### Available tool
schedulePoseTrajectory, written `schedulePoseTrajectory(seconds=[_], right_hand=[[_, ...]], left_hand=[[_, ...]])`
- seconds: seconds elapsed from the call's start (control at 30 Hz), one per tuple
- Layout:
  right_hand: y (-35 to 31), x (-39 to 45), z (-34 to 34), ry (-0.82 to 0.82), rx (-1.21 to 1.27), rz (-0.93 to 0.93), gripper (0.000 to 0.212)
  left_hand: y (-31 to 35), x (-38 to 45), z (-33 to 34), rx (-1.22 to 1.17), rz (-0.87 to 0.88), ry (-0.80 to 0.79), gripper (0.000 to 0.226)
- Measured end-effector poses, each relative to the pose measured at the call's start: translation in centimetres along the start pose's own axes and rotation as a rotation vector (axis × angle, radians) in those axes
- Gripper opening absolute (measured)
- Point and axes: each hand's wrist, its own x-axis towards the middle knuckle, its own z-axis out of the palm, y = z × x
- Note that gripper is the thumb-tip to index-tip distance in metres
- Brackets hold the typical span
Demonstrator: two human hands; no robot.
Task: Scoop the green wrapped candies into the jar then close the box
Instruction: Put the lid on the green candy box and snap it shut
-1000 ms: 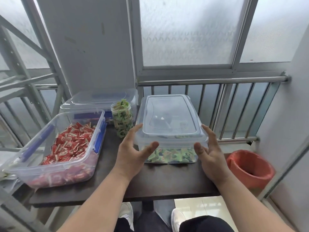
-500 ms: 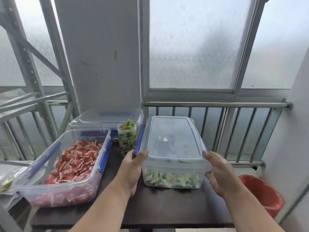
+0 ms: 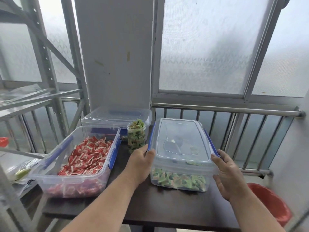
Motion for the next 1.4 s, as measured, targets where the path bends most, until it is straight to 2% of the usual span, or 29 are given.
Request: schedulePoseTrajectory(seconds=[0.03, 0.13, 0.27, 0.47, 0.57, 0.67, 0.77, 0.83, 0.9, 0.93, 1.0, 1.07, 1.23, 1.4], right_hand=[[-0.1, 0.0, 0.1, 0.0, 0.007, 0.005, 0.047], [-0.3, -0.1, 0.4, -0.017, 0.04, 0.016, 0.038], [0.2, 0.7, 0.4, 0.027, 0.058, -0.005, 0.043], [0.6, 1.0, 0.2, 0.058, 0.045, -0.018, 0.03], [0.3, 1.5, 0.4, 0.088, -0.029, -0.025, 0.033], [-0.1, 1.9, 1.1, 0.102, -0.241, -0.065, 0.031], [-0.7, 1.3, 1.5, 0.144, -0.766, -0.299, 0.032], [-0.4, 0.4, 1.6, 0.084, -1.079, -0.51, 0.042], [0.5, -0.1, 2.5, -0.046, -1.287, -0.614, 0.049], [1.1, 0.3, 2.8, -0.074, -1.389, -0.649, 0.054], [2.0, 1.7, 3.2, -0.057, -1.488, -0.68, 0.065], [2.2, 3.7, 3.7, -0.028, -1.499, -0.658, 0.07], [2.8, 8.6, 5.6, -0.001, -1.529, -0.574, 0.05], [3.1, 12.6, 6.4, 0.017, -1.49, -0.551, 0.047]], left_hand=[[-0.3, 0.1, 0.1, 0.01, 0.001, -0.002, 0.071], [-1.5, -1.2, 1.1, -0.03, 0.094, 0.039, 0.073], [-3.7, -3.1, 2.3, -0.034, 0.195, 0.042, 0.099], [-4.7, -2.2, 2.4, -0.156, 0.188, -0.003, 0.093], [-4.9, -1.8, 2.5, -0.167, 0.183, 0.013, 0.094], [-5.1, -0.8, 2.1, -0.141, 0.188, -0.018, 0.089], [-4.2, -0.7, 1.0, 0.066, 0.26, 0.05, 0.085], [-2.8, -1.0, 0.0, 0.421, 0.54, 0.164, 0.067], [-1.0, -0.6, -0.7, 0.703, 0.832, 0.102, 0.055], [0.0, 0.1, -0.8, 0.802, 0.857, 0.034, 0.054], [2.3, 1.3, -0.4, 0.949, 0.729, -0.084, 0.051], [3.6, 3.0, 0.5, 1.056, 0.594, -0.117, 0.043], [4.4, 7.6, 2.9, 1.132, 0.379, -0.107, 0.038], [4.8, 11.1, 4.4, 1.185, 0.304, -0.062, 0.04]])
